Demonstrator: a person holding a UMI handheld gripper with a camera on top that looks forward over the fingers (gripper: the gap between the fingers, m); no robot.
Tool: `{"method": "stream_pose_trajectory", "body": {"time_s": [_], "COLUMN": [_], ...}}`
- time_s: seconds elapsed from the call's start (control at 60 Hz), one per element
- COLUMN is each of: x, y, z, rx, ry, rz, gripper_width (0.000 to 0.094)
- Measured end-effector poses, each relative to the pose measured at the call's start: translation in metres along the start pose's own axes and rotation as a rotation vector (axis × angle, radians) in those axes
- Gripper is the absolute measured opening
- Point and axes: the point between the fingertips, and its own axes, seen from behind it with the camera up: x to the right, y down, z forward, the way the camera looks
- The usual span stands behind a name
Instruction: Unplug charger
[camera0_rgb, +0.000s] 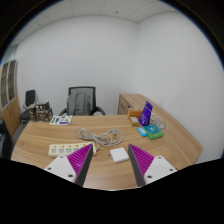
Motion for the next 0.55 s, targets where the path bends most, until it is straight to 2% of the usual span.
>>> {"method": "stream_pose_trajectory", "body": {"time_s": [0.267, 0.55], "x": [-0.021, -0.038], "y": [0.032, 0.047], "z": [-0.074, -0.096], "rx": [-0.032, -0.051], "ry": [0.013, -0.001], "rz": [0.013, -0.028], "gripper_width": [0.0716, 0.0716]}}
